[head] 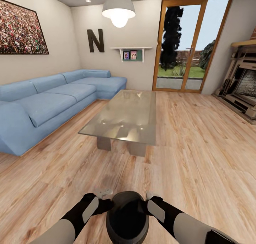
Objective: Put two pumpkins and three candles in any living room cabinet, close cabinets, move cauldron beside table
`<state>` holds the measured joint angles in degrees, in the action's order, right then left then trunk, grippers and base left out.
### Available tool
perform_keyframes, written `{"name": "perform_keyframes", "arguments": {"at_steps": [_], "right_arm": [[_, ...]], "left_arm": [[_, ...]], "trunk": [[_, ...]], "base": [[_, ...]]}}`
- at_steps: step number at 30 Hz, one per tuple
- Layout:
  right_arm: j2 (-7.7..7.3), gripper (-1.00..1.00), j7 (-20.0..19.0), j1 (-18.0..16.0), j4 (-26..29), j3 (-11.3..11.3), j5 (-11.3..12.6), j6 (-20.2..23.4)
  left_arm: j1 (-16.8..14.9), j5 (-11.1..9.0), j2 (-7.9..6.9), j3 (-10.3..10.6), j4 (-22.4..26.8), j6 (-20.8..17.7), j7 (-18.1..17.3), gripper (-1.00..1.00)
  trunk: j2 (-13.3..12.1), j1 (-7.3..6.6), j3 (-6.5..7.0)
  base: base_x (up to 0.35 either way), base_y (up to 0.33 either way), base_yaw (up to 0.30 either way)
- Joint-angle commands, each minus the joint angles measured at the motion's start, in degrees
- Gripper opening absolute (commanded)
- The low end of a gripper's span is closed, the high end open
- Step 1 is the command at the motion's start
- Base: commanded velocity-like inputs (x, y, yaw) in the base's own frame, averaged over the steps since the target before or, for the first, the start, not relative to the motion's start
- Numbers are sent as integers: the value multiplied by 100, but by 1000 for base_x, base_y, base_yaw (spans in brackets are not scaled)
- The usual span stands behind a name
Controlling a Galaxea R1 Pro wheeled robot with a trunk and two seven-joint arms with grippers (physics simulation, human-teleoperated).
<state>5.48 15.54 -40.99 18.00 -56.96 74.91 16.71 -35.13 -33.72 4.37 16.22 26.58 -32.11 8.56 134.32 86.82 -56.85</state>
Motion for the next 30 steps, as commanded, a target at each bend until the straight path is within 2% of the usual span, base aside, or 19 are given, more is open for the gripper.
{"name": "perform_keyframes", "arguments": {"at_steps": [1, 6, 12, 22, 30], "right_arm": [[-3, 100, 37, -6, 10, -34, 32, 10], [-3, 100, 37, -6, 10, -35, 17, 1], [-2, 100, 37, -6, 9, -27, -209, -58], [-3, 100, 37, -6, 1, -26, -246, -97], [-1, 100, 37, -6, 1, -26, -247, -98]], "left_arm": [[-1, -61, 8, 35, 8, -7, 50, 100], [-3, -91, 22, 38, 0, 32, 19, 100], [1, -117, 22, 38, -3, 43, -20, 100], [3, -128, 74, 38, -3, 46, -39, 100], [1, -134, 106, 39, -18, 47, -39, 100]], "trunk": [[44, 21, -24], [244, 131, -113], [485, 263, -221], [886, 483, -401], [902, 506, -577]], "base": [[0, 0, 0], [0, 0, 0], [0, 0, 0], [0, 0, 0], [0, 0, 0]]}}
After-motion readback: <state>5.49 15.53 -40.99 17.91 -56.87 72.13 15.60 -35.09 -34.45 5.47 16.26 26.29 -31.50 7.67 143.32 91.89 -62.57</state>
